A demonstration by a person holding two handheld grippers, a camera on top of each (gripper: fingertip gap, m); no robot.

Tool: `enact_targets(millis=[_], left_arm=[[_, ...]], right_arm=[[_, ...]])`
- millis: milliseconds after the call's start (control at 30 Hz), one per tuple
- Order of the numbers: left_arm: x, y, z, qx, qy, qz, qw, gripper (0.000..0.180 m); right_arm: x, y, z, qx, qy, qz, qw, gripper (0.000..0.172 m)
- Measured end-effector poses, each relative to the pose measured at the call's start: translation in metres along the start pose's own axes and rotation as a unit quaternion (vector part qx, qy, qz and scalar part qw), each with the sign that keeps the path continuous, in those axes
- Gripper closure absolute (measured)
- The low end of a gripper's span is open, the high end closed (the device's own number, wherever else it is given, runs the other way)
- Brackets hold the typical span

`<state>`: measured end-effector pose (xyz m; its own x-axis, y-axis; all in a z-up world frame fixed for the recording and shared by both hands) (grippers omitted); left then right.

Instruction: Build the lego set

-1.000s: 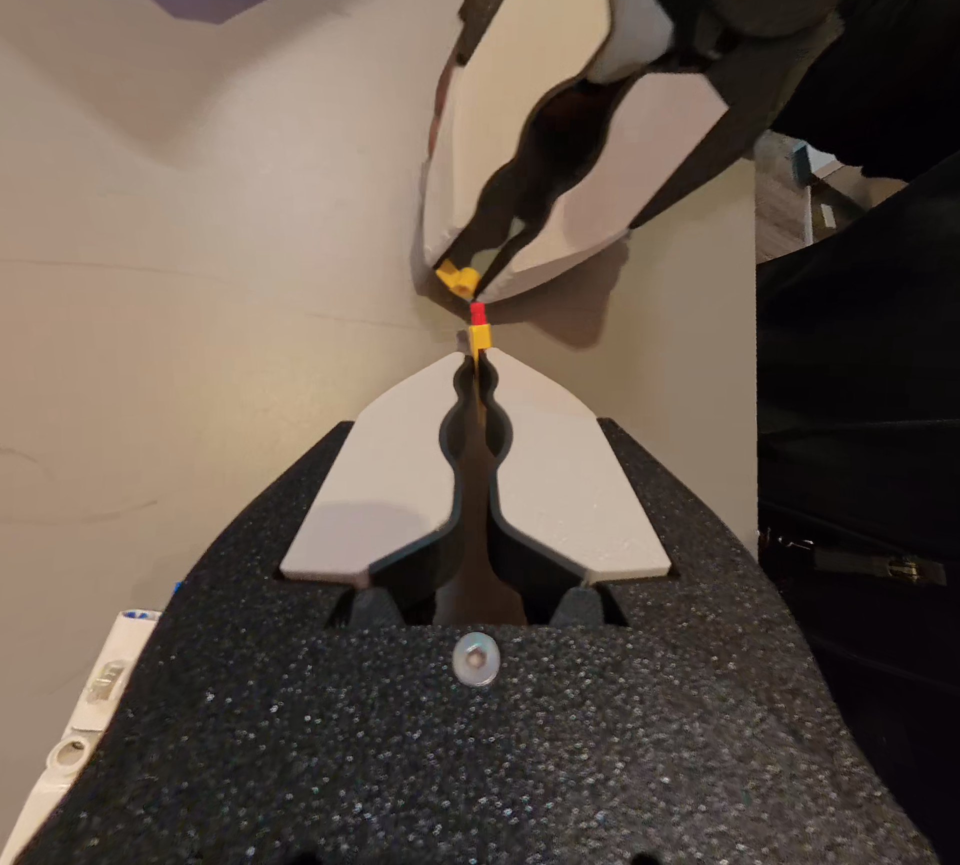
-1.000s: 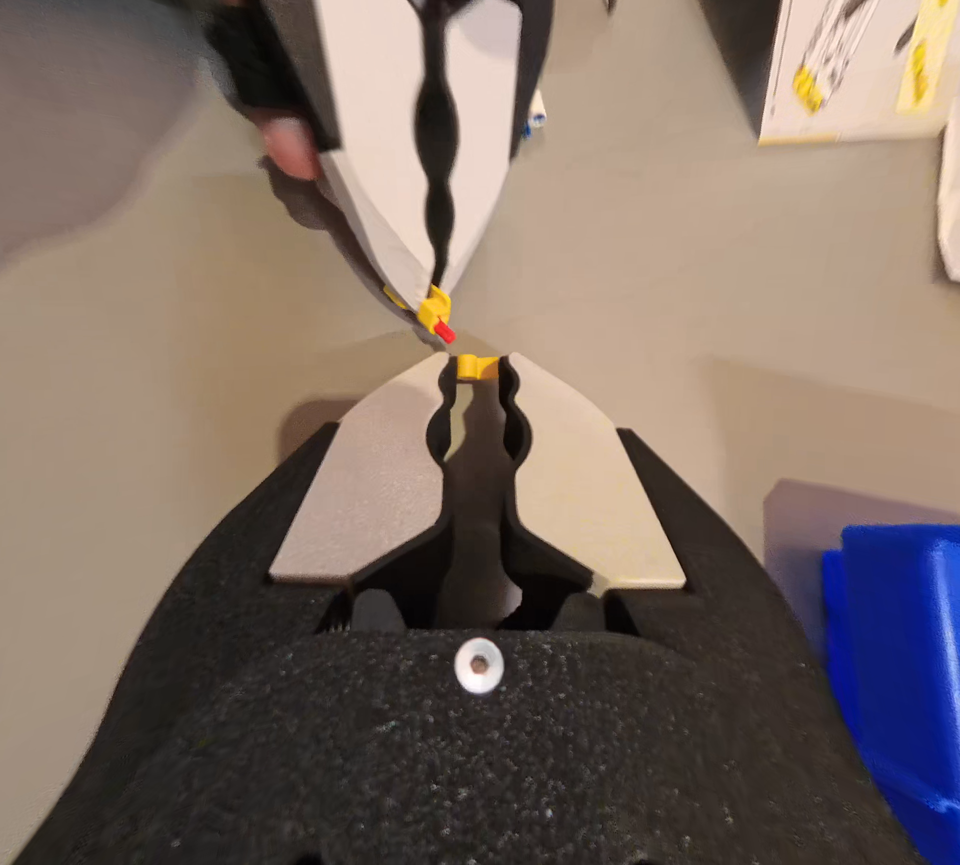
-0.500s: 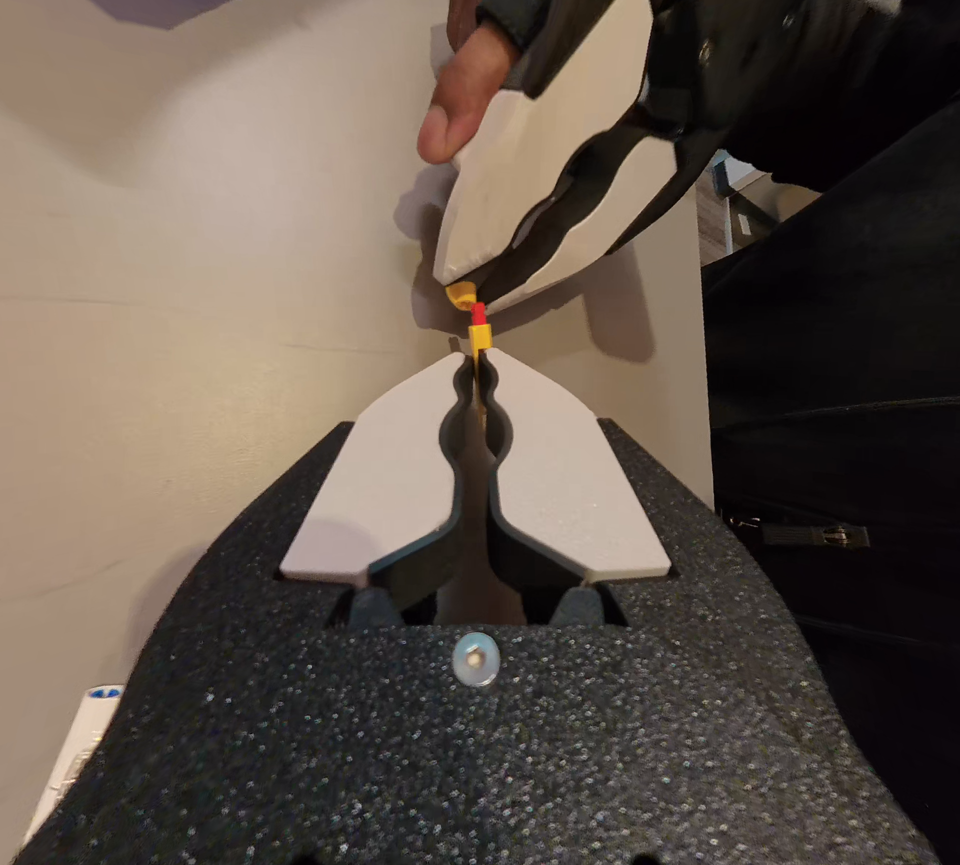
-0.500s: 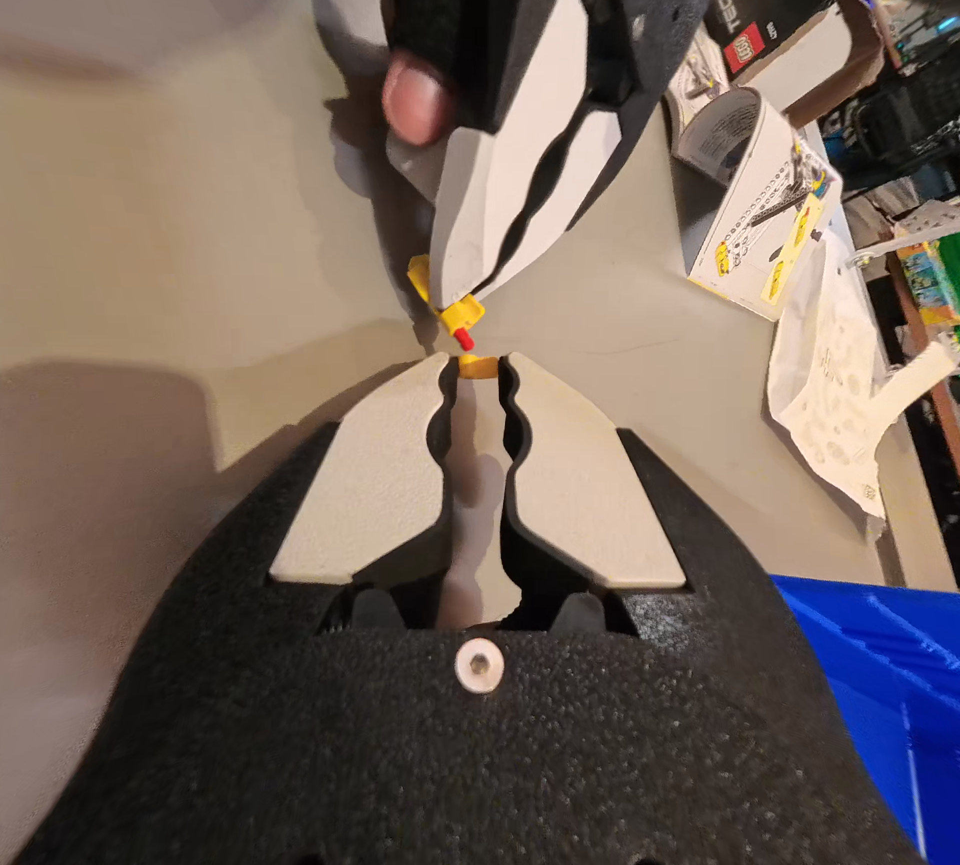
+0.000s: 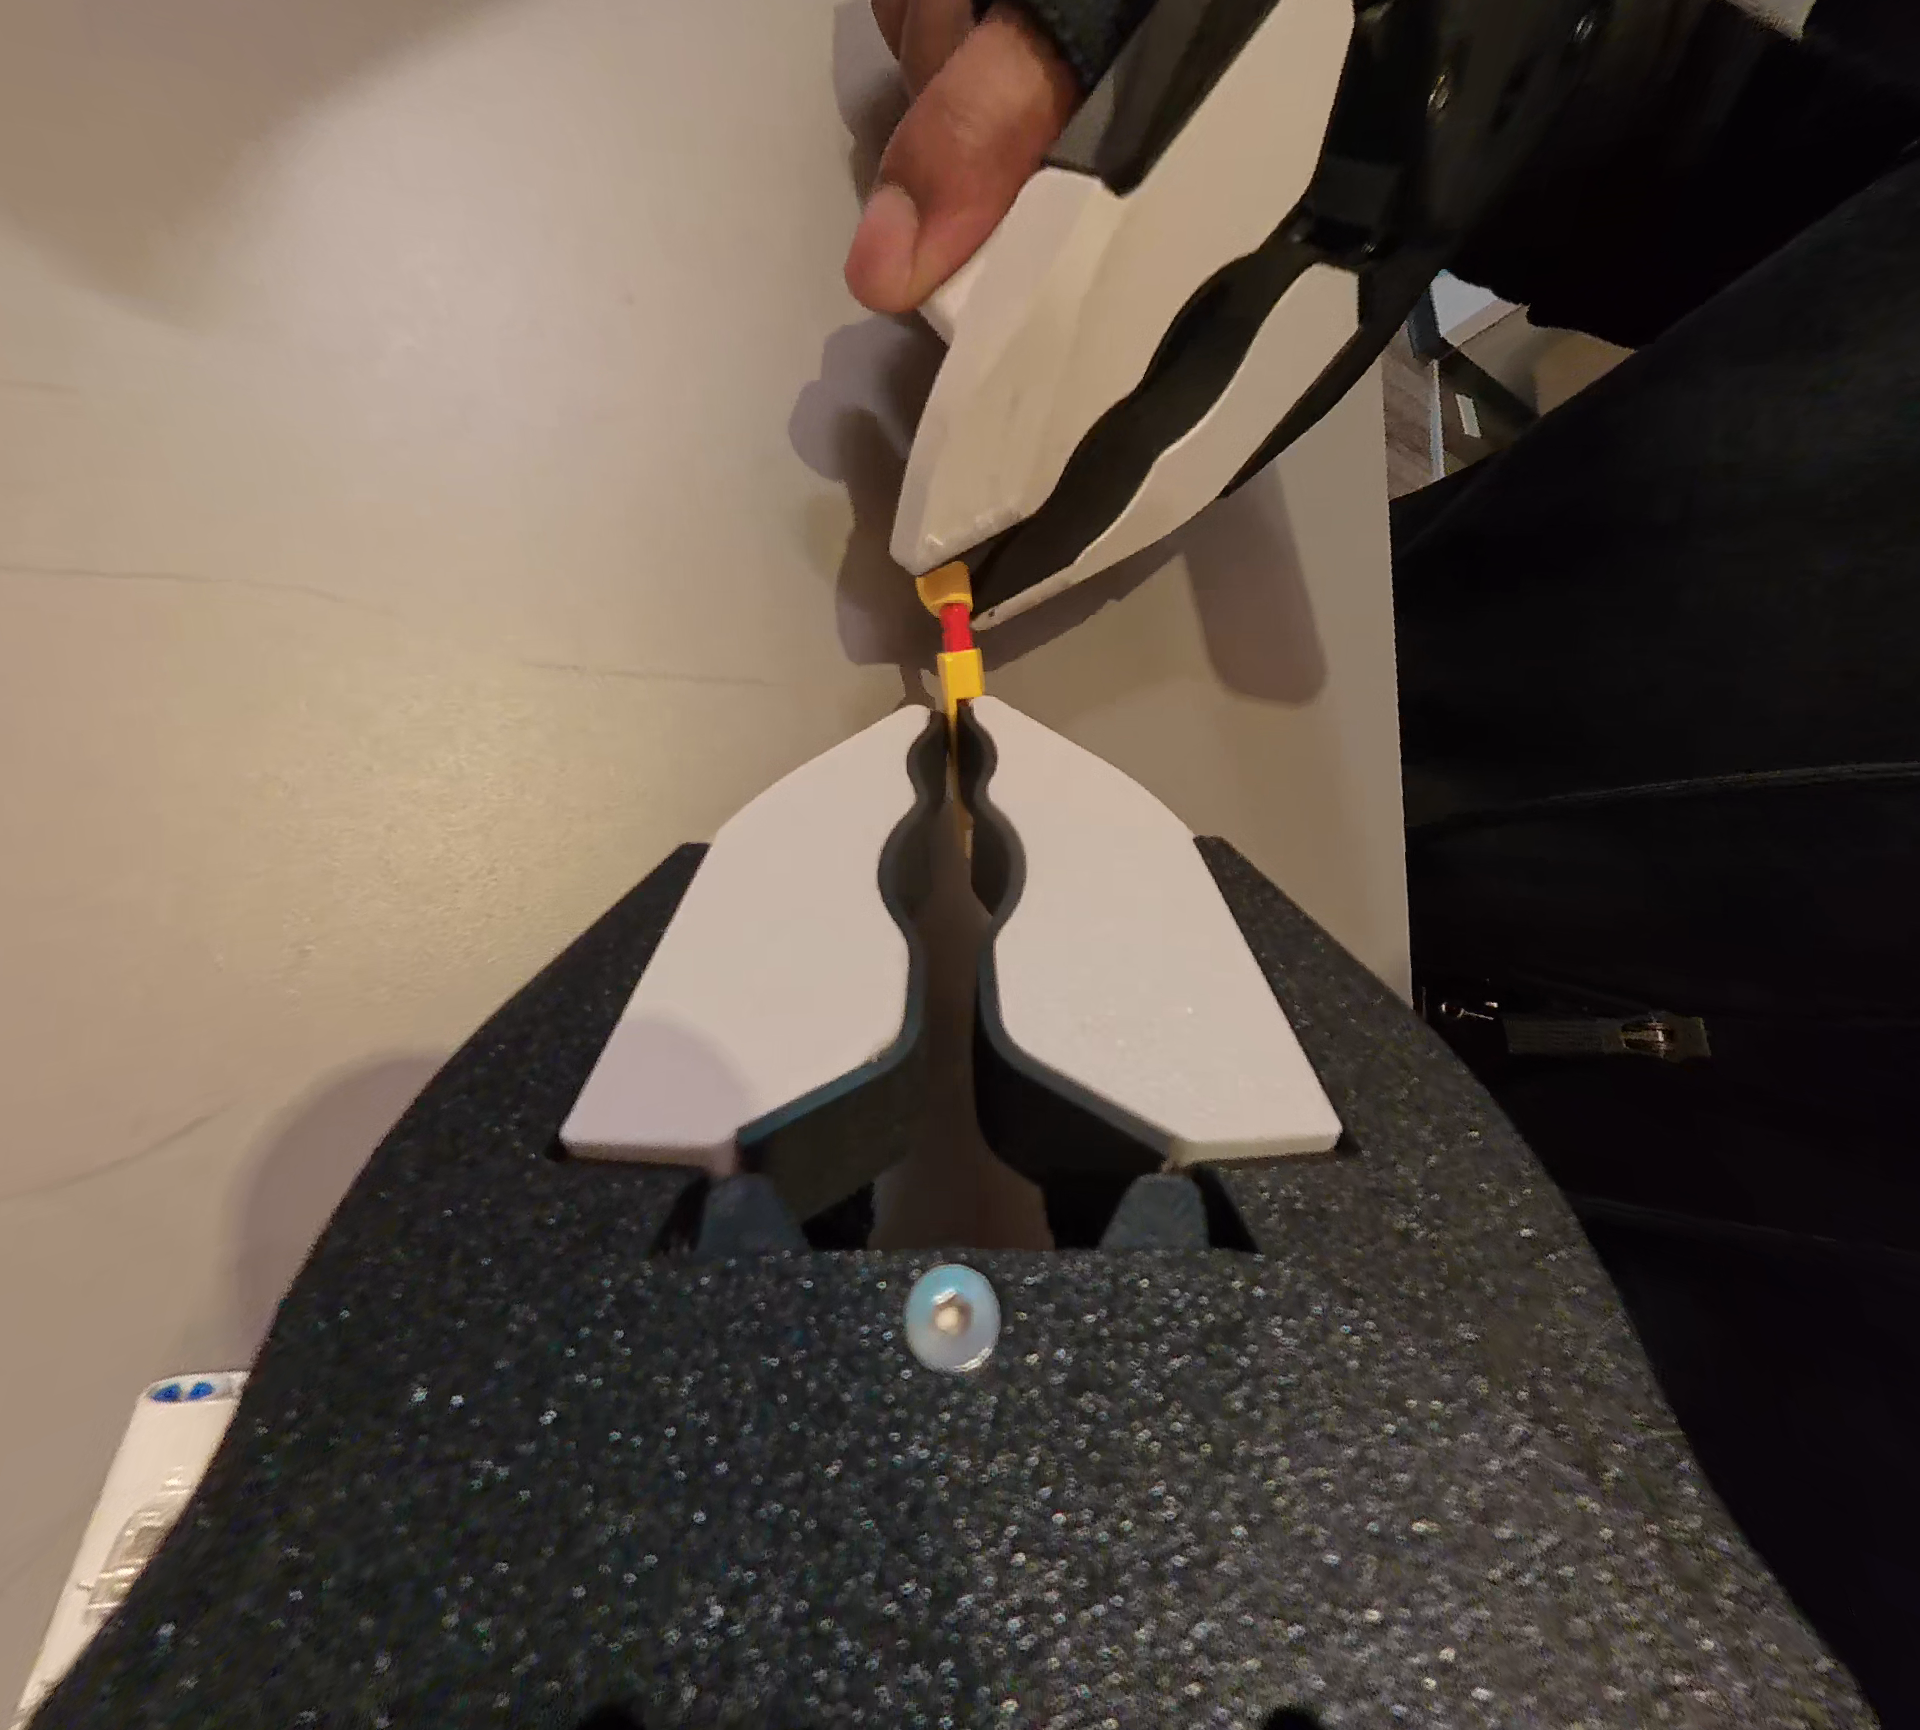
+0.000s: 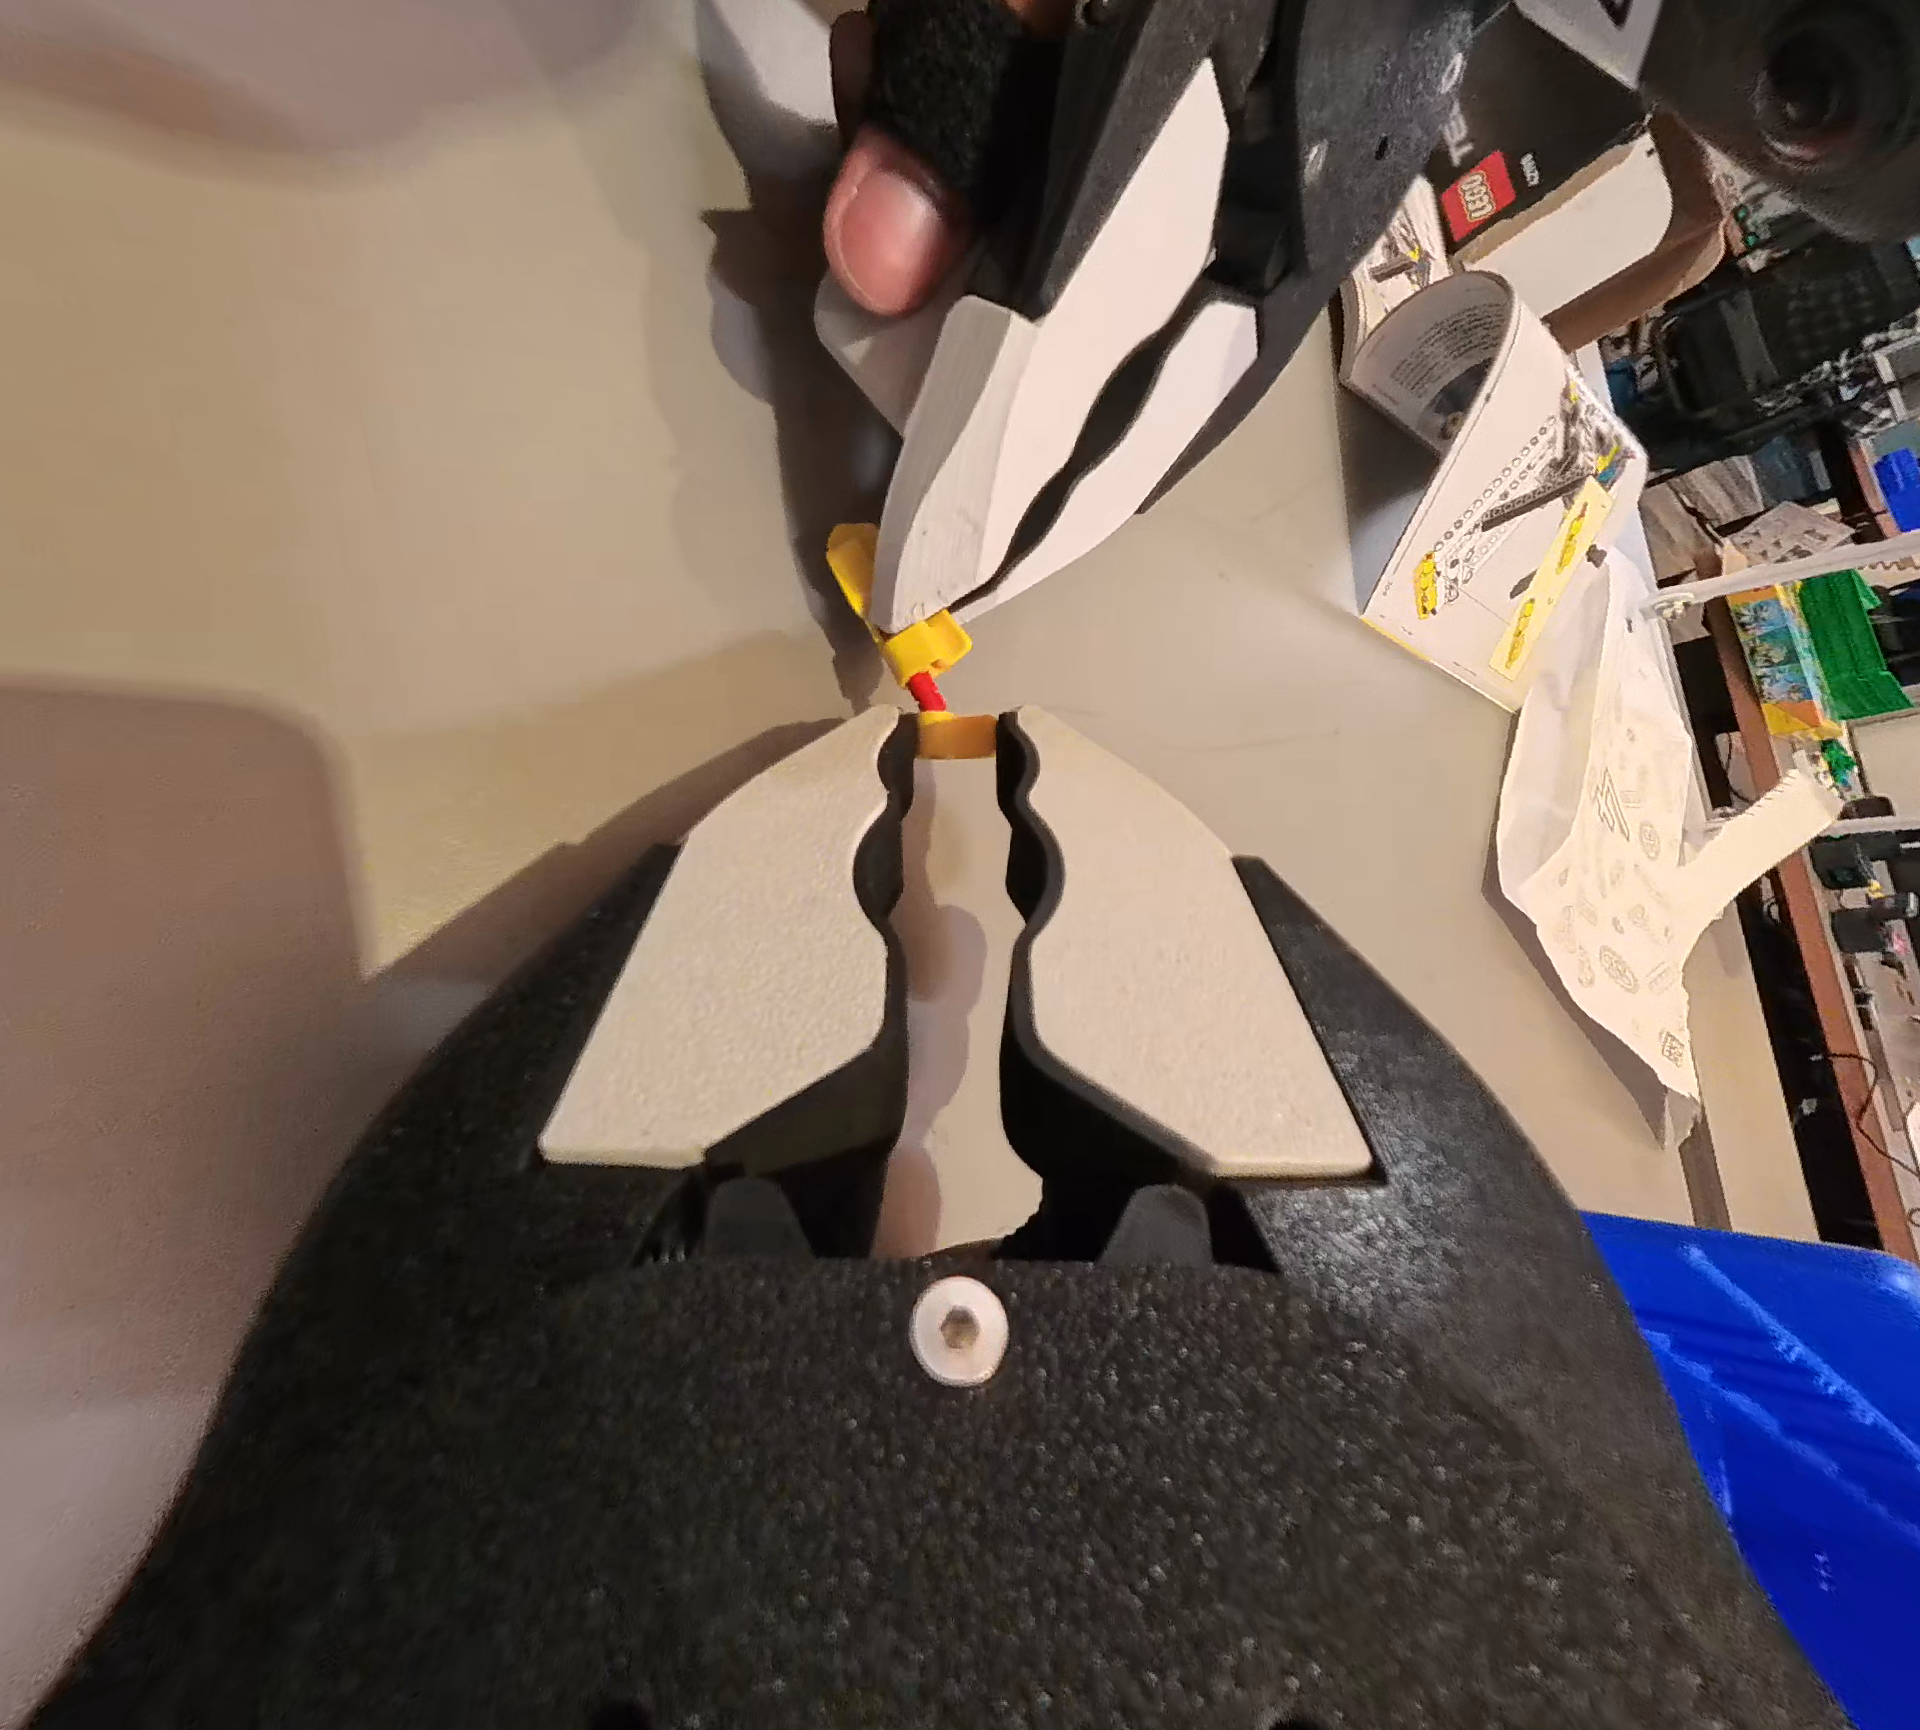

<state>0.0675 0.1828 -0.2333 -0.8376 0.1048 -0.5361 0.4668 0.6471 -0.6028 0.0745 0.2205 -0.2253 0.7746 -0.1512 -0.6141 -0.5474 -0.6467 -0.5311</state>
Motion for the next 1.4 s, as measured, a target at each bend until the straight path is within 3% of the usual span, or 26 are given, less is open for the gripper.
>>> enact_targets(millis=[433, 767, 1000, 1233, 1400], left_arm=[[-0.0034, 0.0037, -0.0007, 0.008, -0.009, 0.007, 1.000, 0.178], [-0.0023, 0.0051, -0.0020, 0.004, 0.004, -0.014, 1.000, 0.178], [-0.0050, 0.0068, -0.0009, 0.017, 0.003, 0.000, 1.000, 0.179], [0.0008, 0.0064, -0.0015, 0.031, 0.005, -0.030, 0.999, 0.179], [-0.0003, 0.0079, -0.0018, 0.035, 0.012, -0.032, 0.999, 0.179]], right_arm=[[0.0058, 0.0023, 0.0004, 0.040, -0.074, -0.001, 0.996, 0.158], [0.0047, 0.0014, 0.0012, 0.041, -0.062, 0.000, 0.997, 0.158], [0.0084, 0.0003, -0.0006, 0.050, -0.100, -0.002, 0.994, 0.158], [0.0065, 0.0070, 0.0009, 0.116, -0.118, 0.017, 0.986, 0.158], [0.0076, 0.0061, -0.0004, 0.097, -0.110, 0.013, 0.989, 0.158]])
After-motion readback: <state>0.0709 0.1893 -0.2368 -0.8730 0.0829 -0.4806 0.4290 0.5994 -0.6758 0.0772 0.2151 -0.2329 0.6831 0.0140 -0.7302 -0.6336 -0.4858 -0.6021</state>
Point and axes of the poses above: each gripper's, where its closed fingertips meet, y out along the fingers, z out of its underside, x = y × z across the jaws, the point moved 2 cm from there along -y, back along the fingers, and after that the axes turned 4 degrees about -y, right-handed, at the moved point
